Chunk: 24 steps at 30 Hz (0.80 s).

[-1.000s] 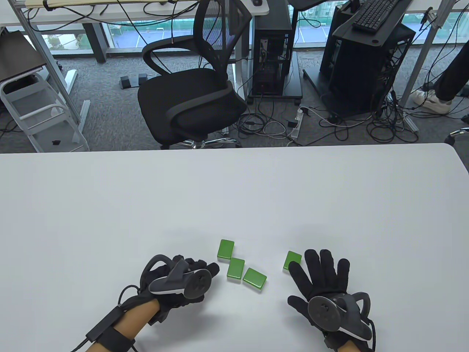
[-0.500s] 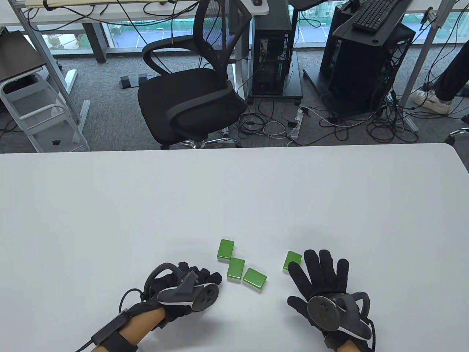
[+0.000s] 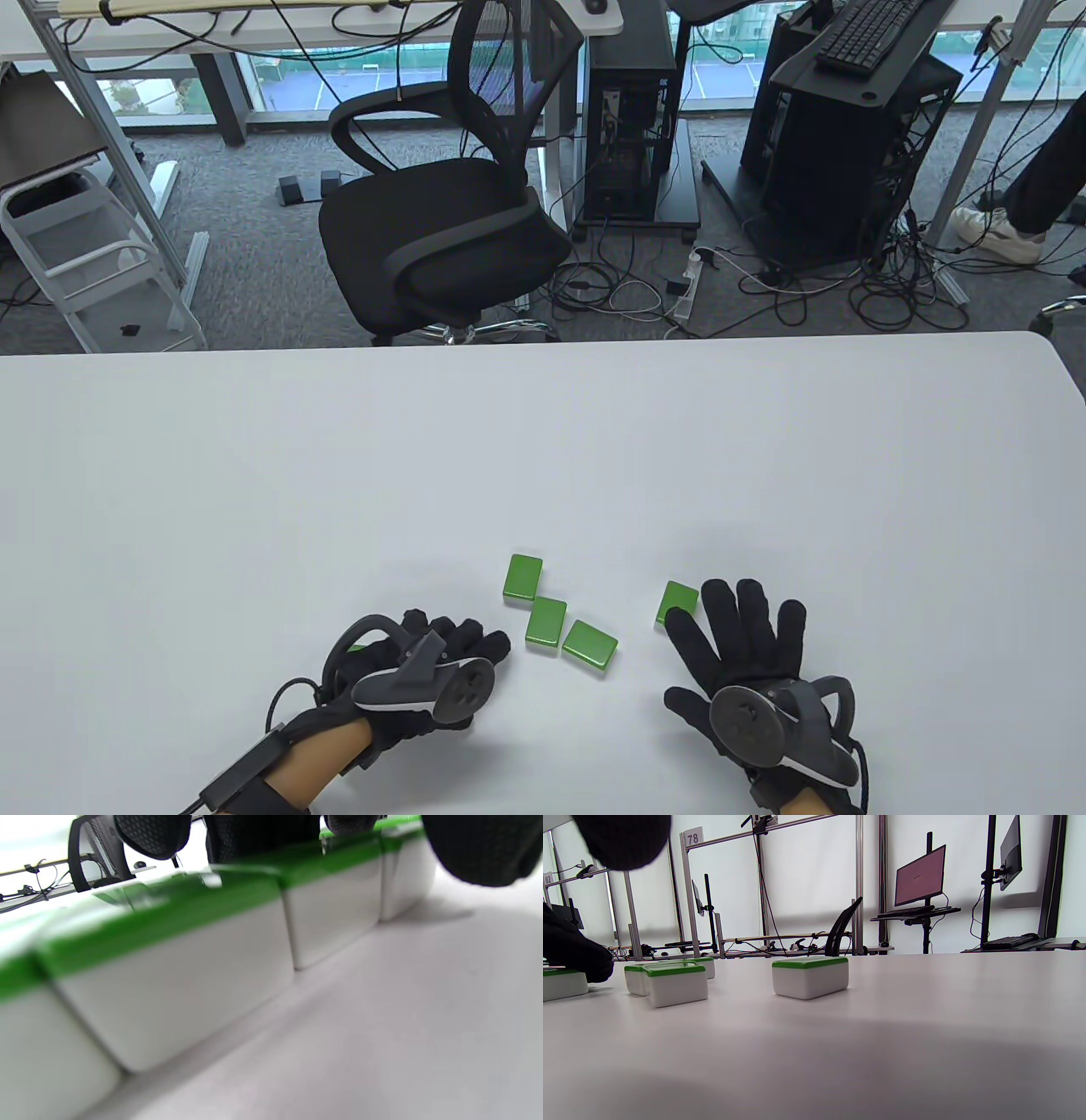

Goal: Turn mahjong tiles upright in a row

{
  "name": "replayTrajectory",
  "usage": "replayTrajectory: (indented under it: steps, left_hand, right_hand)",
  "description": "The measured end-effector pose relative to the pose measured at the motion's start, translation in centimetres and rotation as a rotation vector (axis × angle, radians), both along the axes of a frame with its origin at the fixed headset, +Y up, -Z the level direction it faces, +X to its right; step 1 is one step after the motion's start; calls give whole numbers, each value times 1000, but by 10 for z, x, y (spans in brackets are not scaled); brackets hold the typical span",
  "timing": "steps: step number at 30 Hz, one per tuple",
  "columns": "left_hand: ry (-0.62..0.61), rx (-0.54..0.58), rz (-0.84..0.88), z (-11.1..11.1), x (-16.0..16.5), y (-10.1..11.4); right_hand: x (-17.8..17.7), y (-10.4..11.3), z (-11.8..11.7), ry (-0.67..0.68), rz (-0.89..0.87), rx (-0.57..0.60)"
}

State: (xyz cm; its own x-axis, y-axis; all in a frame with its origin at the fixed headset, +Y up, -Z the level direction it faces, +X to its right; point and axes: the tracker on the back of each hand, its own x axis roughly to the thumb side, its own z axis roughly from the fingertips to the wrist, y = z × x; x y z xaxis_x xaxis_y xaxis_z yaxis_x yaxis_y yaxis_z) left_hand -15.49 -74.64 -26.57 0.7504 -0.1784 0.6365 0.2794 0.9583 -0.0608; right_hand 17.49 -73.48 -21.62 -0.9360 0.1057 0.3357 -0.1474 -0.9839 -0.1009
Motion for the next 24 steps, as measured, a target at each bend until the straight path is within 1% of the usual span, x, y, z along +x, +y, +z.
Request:
replayTrajectory:
  steps: [4, 7, 11, 15, 17, 22, 24]
  left_hand:
    - [55, 50, 114, 3, -23, 21]
    - [120, 96, 223, 7, -51, 38]
    - [196, 147, 326, 14, -89, 53]
    - [265, 191, 385, 22, -121, 58]
    - [283, 242, 429, 28, -135, 57]
    - [336, 348, 463, 33, -157, 54]
    - [359, 360, 464, 32, -163, 50]
  right_hand:
    - [0, 0, 0, -1, 0, -1]
    - [0, 0, 0, -3, 1, -1]
    - [0, -1, 0, -4, 0, -4]
    - [1, -1, 0, -6, 6, -7]
    - [1, -1, 0, -7, 4, -10]
    - [0, -2, 0, -11, 6, -15]
    - [0, -2, 0, -11, 11, -19]
